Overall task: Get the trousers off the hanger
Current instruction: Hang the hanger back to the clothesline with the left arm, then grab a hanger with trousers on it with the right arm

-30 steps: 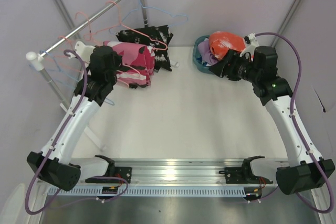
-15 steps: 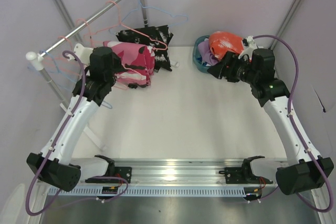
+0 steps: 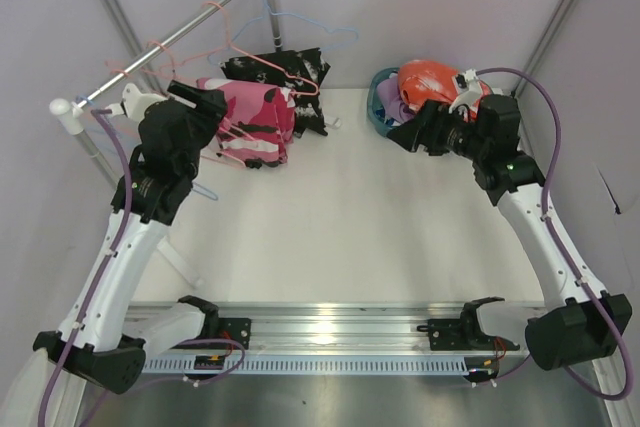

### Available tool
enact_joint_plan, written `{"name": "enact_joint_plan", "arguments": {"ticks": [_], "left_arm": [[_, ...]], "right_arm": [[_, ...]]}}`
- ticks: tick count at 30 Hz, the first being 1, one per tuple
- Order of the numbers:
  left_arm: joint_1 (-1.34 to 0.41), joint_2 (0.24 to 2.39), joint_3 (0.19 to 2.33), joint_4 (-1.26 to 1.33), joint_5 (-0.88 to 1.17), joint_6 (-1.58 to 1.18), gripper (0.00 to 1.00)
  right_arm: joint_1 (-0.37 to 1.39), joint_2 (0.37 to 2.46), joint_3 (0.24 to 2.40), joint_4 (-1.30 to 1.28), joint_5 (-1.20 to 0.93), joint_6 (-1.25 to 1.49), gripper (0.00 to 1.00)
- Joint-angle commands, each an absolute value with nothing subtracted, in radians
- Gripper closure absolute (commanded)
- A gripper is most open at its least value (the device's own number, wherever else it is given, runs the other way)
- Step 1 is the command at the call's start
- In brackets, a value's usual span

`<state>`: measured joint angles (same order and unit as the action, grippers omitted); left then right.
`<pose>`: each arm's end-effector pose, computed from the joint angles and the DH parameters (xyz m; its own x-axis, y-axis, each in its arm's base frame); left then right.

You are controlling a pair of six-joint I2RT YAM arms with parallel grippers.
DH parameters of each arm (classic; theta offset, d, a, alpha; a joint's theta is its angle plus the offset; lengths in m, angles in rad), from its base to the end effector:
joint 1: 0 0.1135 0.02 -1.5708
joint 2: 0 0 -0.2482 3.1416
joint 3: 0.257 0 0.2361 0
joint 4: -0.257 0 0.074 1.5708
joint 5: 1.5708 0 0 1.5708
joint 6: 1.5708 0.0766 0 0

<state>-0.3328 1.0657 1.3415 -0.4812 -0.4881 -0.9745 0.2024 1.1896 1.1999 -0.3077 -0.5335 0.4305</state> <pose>0.2404 -0.0451 0.4217 0.0120 -0.7774 -0.6289 -0.2411 0.6082 -0.7563 0.2755 0.0963 0.3652 -0.5319 0.2577 -0.8067 -0.4703 0.7023 0.5344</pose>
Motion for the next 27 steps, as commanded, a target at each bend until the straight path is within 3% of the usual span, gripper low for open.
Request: {"name": "enact_joint_plan", "arguments": {"ticks": [1, 4, 8, 12, 16, 27], "left_arm": [[-0.327, 1.025, 1.387, -0.445, -0.347, -0.836, 0.29], [-0.340, 1.016, 1.400, -0.436, -0.243, -0.738, 0.29], [-0.389, 1.041, 1.465, -0.474, -0.178, -0.569, 0.29], [-0.431, 1.065, 1.494, -0.498, -0.085, -0.418, 0.29], [-0.449, 1.051, 1.477, -0.509, -0.040, -0.365, 0.27], [-0.448, 0.997, 1.422, -0.535, -0.008, -0.302, 0.23]], "right_arm": [[0.202, 1.215, 1.200, -0.117, -0.606, 0.396, 0.15], [0.259, 1.276, 1.225, -0.014, -0.629, 0.310, 0.17], [0.388, 1.428, 1.372, -0.082, -0.554, -0.037, 0.16], [0.420, 1.567, 1.500, -0.014, -0.604, -0.142, 0.16], [0.423, 1.699, 1.633, 0.092, -0.709, -0.202, 0.16], [0.445, 2.121, 2.146, 0.023, -0.859, -0.095, 0.23]]}}
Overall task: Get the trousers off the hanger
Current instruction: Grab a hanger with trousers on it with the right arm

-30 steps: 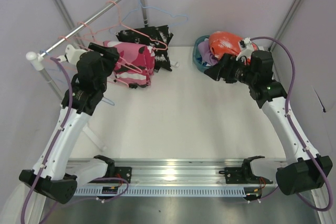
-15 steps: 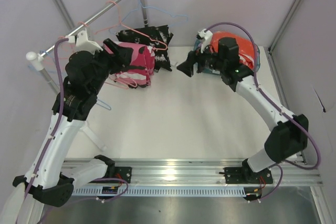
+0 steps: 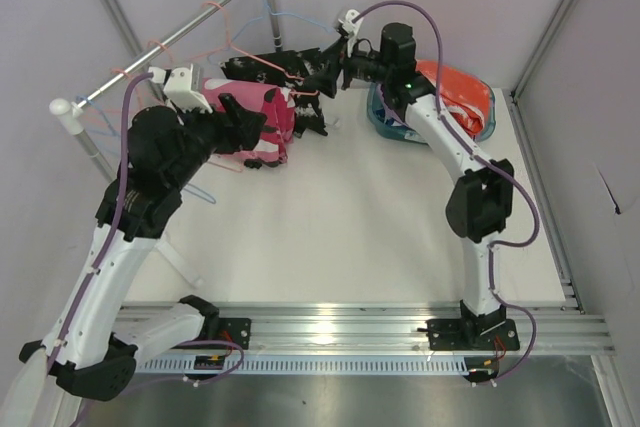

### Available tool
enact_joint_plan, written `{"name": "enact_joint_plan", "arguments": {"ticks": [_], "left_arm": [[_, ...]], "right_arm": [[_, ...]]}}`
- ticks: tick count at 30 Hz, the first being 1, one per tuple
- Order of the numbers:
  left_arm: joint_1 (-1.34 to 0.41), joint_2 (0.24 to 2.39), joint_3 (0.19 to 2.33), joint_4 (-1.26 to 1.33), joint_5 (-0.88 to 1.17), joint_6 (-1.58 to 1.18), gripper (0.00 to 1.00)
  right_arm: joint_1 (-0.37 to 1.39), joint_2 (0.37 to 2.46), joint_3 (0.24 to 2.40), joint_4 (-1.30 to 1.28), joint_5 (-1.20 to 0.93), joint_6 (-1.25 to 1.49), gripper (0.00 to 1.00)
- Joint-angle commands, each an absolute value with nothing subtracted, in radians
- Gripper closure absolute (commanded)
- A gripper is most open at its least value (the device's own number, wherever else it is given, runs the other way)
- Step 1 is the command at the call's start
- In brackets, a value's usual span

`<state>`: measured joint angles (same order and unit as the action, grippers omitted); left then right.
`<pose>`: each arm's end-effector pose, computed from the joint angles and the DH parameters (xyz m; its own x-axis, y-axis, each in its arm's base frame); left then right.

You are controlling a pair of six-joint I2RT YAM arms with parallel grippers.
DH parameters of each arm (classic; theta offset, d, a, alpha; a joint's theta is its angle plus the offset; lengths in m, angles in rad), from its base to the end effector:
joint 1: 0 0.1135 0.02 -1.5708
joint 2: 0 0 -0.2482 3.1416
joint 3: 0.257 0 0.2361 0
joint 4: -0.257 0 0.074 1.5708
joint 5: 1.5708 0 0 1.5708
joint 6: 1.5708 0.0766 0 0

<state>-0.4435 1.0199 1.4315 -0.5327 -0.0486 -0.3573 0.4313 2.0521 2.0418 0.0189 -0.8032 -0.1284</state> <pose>0.2046 -0.0931 0.4532 -0.2369 -0.2742 -0.9320 0.3226 0.8827 -0.3417 0.4230 0.2554 0.3923 0.1286 -0.0387 -0.9909 -0.9352 0.3278 -0.1342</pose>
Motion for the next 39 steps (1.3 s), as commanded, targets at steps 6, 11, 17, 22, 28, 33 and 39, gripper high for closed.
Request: {"name": "enact_joint_plan", "arguments": {"ticks": [6, 11, 17, 22, 28, 33, 39], "left_arm": [[-0.448, 0.991, 1.411, -0.586, 0.015, -0.252, 0.23], [-0.448, 0.963, 1.378, -0.597, 0.017, -0.193, 0.23], [-0.448, 0.959, 1.394, -0.637, 0.009, -0.114, 0.23], [-0.449, 0.931, 1.364, -0.641, 0.006, -0.110, 0.22], [-0.459, 0.904, 1.341, -0.638, 0.005, -0.103, 0.21], [-0.485, 0.902, 1.332, -0.637, -0.055, -0.087, 0.20], [-0.508, 0.911, 1.339, -0.634, -0.087, -0.083, 0.20]], "right_arm": [[0.463, 2.289, 2.367, 0.005, -0.887, -0.005, 0.30], [0.488, 2.333, 2.385, 0.017, -0.847, 0.019, 0.30], [0.540, 2.364, 2.428, 0.003, -0.746, 0.005, 0.37], [0.569, 2.411, 2.465, 0.014, -0.700, 0.024, 0.41], [0.581, 2.459, 2.514, 0.061, -0.663, 0.069, 0.60], [0.591, 2.482, 2.526, 0.037, -0.629, 0.069, 0.68], [0.600, 2.468, 2.525, 0.003, -0.600, 0.046, 0.91]]}}
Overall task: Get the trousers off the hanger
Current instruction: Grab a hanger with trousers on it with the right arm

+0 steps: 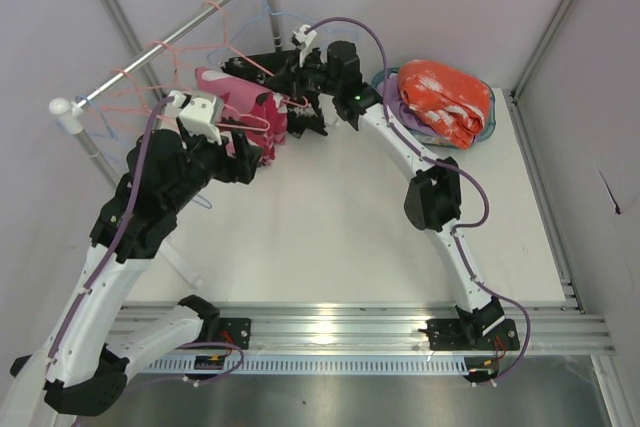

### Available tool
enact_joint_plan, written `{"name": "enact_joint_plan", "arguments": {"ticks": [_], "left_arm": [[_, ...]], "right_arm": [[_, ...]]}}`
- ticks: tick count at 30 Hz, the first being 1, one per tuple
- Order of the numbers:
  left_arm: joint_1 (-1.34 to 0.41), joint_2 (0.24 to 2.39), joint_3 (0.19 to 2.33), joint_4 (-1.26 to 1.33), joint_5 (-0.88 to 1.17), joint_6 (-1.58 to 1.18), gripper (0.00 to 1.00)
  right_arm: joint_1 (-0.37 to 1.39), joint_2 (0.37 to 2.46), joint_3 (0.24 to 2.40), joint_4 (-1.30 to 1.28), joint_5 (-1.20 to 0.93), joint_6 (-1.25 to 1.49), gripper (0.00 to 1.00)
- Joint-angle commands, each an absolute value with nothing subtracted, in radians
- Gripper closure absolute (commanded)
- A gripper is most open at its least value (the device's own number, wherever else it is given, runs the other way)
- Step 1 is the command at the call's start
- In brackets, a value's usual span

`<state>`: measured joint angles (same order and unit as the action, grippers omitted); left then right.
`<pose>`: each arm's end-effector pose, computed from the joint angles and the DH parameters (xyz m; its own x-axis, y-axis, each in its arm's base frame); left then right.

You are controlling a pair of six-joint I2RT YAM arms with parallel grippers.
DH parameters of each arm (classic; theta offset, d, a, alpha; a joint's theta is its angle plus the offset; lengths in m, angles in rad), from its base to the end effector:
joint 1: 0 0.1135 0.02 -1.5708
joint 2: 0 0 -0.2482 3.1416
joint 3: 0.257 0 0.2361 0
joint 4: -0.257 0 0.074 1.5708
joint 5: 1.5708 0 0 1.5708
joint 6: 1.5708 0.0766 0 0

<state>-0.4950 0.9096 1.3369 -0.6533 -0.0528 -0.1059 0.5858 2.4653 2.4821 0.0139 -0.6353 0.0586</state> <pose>0.1755 -0.0901 0.4249 -0.2414 0.0104 -0.9704 0.4059 0.9094 -0.0912 0.4552 0.3566 0.3369 -0.0295 0.0370 -0.9989 -0.9391 0.3412 0.0404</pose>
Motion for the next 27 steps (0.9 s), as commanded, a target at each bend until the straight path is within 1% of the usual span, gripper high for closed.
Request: {"name": "enact_joint_plan", "arguments": {"ticks": [1, 3, 8, 14, 18, 22, 27], "left_arm": [[-0.506, 0.911, 1.339, -0.634, -0.103, -0.084, 0.20], [-0.508, 0.911, 1.339, -0.635, -0.133, -0.100, 0.20], [-0.506, 0.919, 1.388, -0.658, -0.276, -0.146, 0.20], [-0.503, 0.920, 1.442, -0.684, -0.412, -0.207, 0.20], [-0.482, 0.905, 1.454, -0.701, -0.520, -0.253, 0.19], [-0.472, 0.899, 1.471, -0.739, -0.621, -0.308, 0.19], [-0.457, 0.896, 1.474, -0.764, -0.672, -0.353, 0.20]], "right_arm": [[0.603, 2.465, 2.525, -0.029, -0.595, 0.043, 0.94], [0.606, 2.453, 2.526, -0.035, -0.583, 0.040, 1.00], [0.632, 2.372, 2.520, -0.011, -0.523, 0.048, 1.00], [0.675, 2.283, 2.505, 0.123, -0.404, 0.094, 1.00], [0.699, 2.279, 2.554, 0.160, -0.325, 0.083, 1.00], [0.703, 2.261, 2.568, 0.179, -0.327, 0.106, 1.00], [0.715, 2.211, 2.549, 0.192, -0.324, 0.081, 1.00]]}}
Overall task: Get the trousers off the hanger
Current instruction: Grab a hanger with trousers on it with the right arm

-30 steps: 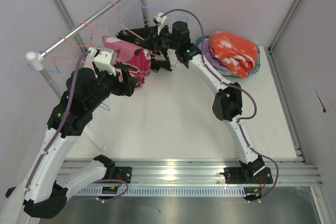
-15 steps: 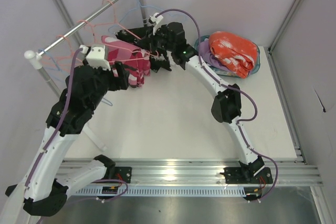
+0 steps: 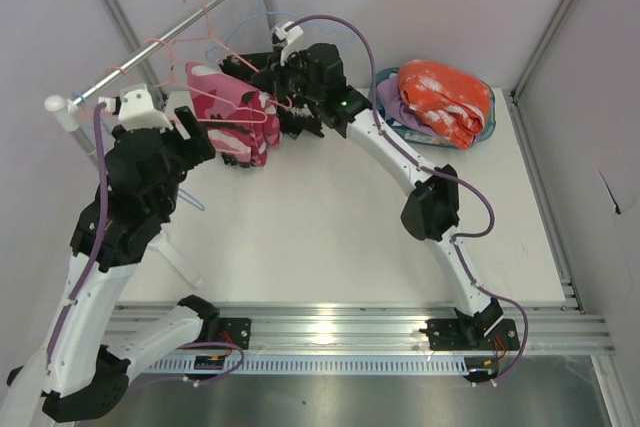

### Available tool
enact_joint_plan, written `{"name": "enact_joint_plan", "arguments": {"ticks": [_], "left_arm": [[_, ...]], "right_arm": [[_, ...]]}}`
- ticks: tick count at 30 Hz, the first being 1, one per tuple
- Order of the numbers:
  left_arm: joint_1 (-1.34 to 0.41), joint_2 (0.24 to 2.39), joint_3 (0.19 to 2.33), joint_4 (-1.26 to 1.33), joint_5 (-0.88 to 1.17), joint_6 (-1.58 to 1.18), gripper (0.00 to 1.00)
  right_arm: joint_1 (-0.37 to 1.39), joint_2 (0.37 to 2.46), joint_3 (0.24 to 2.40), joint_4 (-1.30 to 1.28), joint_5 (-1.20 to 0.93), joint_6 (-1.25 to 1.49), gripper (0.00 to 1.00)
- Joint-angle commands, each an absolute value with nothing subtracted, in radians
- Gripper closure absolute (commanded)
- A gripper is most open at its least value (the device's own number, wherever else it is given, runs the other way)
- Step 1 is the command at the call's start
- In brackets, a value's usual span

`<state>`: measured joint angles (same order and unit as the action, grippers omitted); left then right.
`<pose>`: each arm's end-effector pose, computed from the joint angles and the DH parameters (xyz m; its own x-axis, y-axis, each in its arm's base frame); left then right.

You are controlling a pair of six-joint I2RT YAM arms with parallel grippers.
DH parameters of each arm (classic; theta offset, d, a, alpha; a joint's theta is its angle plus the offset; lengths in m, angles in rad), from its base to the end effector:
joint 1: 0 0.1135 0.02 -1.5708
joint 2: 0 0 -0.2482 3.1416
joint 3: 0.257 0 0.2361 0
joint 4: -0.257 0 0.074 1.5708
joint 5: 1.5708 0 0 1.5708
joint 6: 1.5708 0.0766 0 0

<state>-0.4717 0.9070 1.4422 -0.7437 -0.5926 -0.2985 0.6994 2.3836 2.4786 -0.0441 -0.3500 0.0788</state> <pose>0.1686 -0.0380 0.4486 -0.1439 -0.2004 -0.9691 -0.1592 0.9712 -0.1772 0.4175 0.3855 0.3730 -0.0294 0.0719 -0.9970 -0.8672 0.4943 0.0612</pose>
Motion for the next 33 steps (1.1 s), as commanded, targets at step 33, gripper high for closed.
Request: {"name": "enact_joint_plan", "arguments": {"ticks": [33], "left_arm": [[-0.391, 0.925, 1.457, -0.641, -0.445, -0.345, 0.19]], "right_arm": [[0.684, 1.812, 2.123, 0.129, -0.222, 0.081, 1.00]]}}
